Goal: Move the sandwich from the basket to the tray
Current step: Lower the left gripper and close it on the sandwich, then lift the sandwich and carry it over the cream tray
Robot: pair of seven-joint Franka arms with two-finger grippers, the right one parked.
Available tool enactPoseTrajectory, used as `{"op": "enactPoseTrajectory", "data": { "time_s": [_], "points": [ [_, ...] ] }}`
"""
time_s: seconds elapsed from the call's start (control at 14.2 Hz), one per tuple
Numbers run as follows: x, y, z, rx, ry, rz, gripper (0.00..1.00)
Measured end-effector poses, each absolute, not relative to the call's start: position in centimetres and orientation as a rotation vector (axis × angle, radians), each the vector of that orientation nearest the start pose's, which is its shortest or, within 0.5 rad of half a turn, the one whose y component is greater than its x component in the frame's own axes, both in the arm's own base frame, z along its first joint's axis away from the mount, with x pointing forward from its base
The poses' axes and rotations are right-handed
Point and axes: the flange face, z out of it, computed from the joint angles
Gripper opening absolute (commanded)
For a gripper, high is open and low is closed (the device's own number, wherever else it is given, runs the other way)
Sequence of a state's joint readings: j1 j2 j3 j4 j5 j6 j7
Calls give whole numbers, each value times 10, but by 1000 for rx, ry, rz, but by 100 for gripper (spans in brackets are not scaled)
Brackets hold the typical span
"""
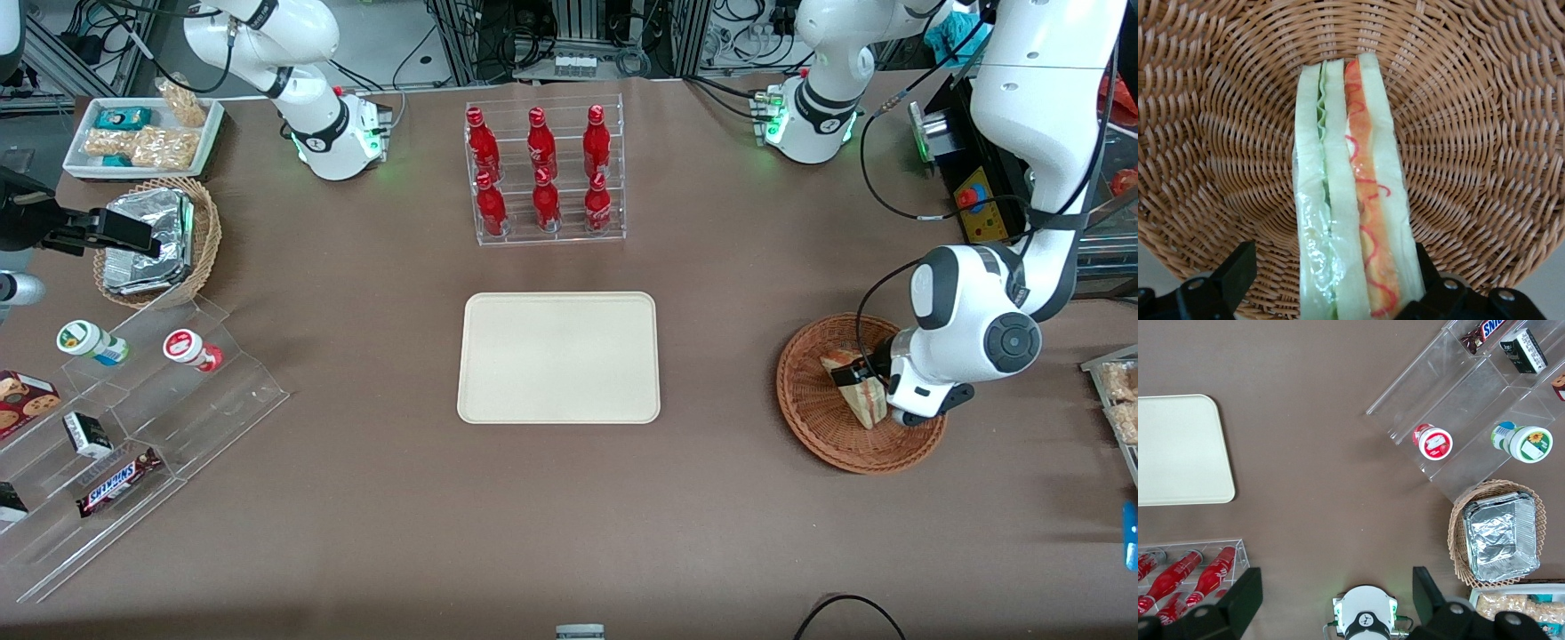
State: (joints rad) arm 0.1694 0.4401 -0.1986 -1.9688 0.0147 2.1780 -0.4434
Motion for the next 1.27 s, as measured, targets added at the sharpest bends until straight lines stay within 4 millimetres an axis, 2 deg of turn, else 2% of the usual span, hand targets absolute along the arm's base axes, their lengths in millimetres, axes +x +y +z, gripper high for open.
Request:
{"op": "enactPoseTrajectory", "data": {
  "time_s": [0.21,0.35,0.42,0.77,1.13,1.27],
  "points": [
    [590,-14,233,-3077,-646,358,44],
    [591,-14,234,-3079,-646,352,25],
    [591,-15,235,-3080,-646,349,21],
    [599,-14,244,-3087,-650,314,17],
    [613,-14,272,-3105,-651,227,17],
    [614,-24,285,-3118,-619,202,17]
  ]
}}
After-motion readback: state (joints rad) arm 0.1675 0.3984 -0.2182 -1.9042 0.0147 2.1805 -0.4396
